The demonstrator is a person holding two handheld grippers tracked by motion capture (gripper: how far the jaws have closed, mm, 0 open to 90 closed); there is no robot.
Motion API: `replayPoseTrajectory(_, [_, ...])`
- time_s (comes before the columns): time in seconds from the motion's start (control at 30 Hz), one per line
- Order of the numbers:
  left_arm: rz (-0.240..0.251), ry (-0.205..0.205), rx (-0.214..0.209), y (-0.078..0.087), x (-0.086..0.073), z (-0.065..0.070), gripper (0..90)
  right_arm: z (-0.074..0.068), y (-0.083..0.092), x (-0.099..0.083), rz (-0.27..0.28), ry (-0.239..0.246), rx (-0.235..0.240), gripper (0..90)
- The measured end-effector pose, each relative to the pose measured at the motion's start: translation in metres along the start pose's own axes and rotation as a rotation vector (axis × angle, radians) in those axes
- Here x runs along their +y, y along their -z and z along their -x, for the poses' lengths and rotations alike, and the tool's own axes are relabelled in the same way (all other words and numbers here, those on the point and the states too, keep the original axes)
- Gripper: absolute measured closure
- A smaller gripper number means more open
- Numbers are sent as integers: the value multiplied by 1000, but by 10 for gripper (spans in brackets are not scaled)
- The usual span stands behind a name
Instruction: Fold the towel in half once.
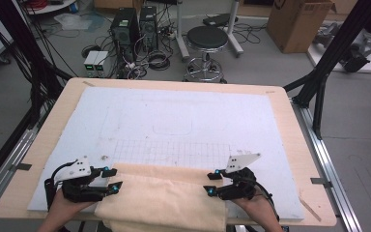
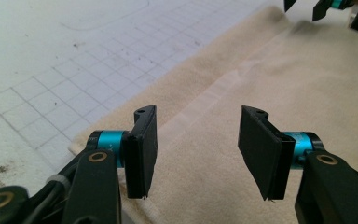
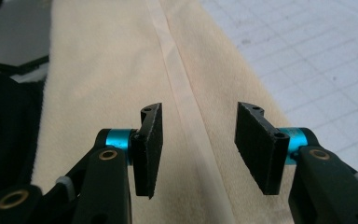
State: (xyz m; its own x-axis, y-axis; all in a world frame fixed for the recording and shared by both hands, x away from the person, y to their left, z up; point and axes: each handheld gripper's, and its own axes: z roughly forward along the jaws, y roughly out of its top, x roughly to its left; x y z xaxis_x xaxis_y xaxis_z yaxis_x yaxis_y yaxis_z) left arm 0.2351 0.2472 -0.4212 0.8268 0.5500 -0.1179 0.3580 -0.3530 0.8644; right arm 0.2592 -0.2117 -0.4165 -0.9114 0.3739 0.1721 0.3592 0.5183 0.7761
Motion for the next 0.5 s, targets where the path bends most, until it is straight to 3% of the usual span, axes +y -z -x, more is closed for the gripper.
replayPoseTrajectory(0.1, [-20, -5, 18, -3, -1, -2, 476, -1, -1, -4, -19, -13, 6, 516])
replayPoseTrajectory(0.3, [-63, 26, 77, -9, -2, -11, 481, -2, 2, -14, -60, -24, 14, 535])
replayPoseTrajectory(0.37, [-103, 29, 77, -11, -4, -14, 507, -3, 3, -18, -70, -19, 13, 542])
replayPoseTrajectory(0.5, [-132, 49, 62, -15, -7, -17, 522, 1, 0, -24, -86, -44, 4, 560])
